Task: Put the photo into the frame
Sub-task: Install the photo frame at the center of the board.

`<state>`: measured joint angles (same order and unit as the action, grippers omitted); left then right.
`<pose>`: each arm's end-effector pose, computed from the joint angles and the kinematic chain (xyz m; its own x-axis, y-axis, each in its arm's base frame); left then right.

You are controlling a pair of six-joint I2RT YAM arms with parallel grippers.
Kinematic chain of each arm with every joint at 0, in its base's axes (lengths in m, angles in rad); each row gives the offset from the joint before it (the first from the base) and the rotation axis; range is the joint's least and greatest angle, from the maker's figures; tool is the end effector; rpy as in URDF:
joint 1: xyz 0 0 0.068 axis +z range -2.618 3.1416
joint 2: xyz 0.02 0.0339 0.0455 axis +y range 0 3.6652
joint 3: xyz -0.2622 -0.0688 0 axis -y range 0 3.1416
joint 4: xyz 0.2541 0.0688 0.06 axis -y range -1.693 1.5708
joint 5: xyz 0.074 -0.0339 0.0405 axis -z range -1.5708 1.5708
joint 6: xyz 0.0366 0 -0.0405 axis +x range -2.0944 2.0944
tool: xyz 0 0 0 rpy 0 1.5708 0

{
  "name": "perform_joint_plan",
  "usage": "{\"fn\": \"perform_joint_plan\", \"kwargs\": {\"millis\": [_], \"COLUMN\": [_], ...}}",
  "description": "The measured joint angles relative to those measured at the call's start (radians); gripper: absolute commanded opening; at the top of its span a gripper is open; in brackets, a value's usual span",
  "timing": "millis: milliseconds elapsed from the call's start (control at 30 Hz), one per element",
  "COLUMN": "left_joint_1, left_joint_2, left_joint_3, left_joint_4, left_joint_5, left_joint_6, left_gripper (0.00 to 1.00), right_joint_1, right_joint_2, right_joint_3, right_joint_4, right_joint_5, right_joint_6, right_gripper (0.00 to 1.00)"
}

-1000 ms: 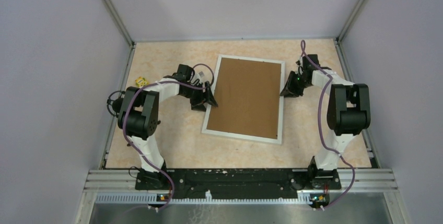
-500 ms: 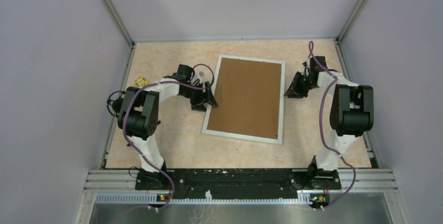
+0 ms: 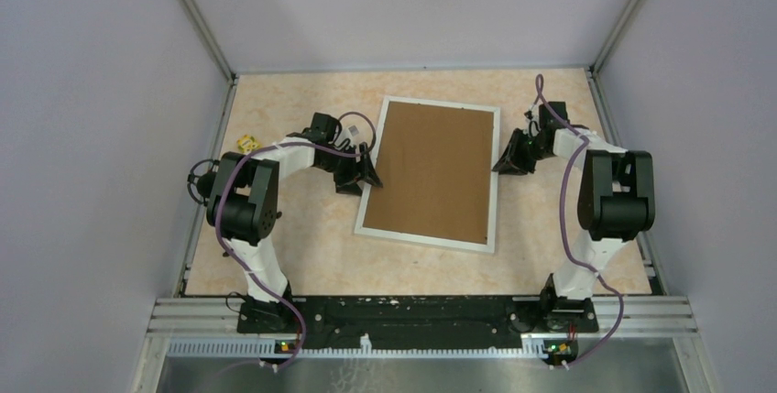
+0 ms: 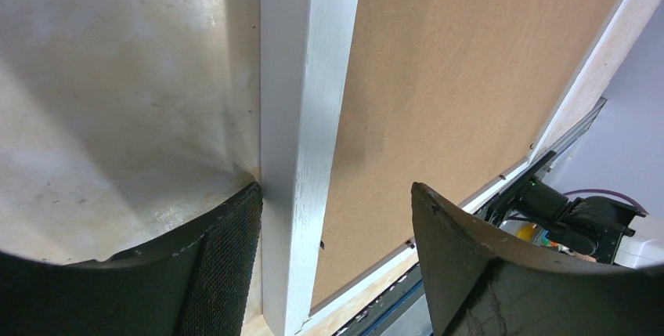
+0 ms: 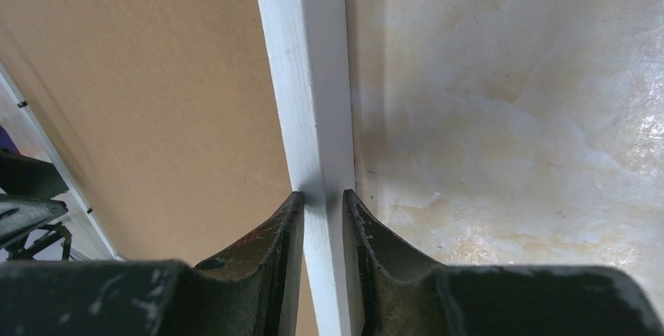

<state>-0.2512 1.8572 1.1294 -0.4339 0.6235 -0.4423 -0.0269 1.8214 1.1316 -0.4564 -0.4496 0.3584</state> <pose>0.3482 -0.1114 0.1456 -0.9858 -0.1058 -0.1302 0.0053 0.7561 -0.6544 0.3636 0.0061 0.1546 -0.9073 0.3404 -0.2469 0.1746 0.8390 0.5154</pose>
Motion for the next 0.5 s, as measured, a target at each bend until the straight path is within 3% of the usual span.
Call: {"fn": "perform_joint_plan", "kwargs": {"millis": [500], "left_joint_1": [0.009], "left_joint_2": [0.0], "left_joint_3": [0.0], "left_joint_4": [-0.009], "left_joint_5": [-0.005], "left_joint_6": [0.004], "left_gripper": [0.74], "right_joint_1": [0.053], "right_joint_2": [0.001], "right_joint_3": [0.001], "right_joint_4": [0.04], "right_joint_5": [0.052], "right_joint_6": [0.02], "right_gripper": [0.28]}}
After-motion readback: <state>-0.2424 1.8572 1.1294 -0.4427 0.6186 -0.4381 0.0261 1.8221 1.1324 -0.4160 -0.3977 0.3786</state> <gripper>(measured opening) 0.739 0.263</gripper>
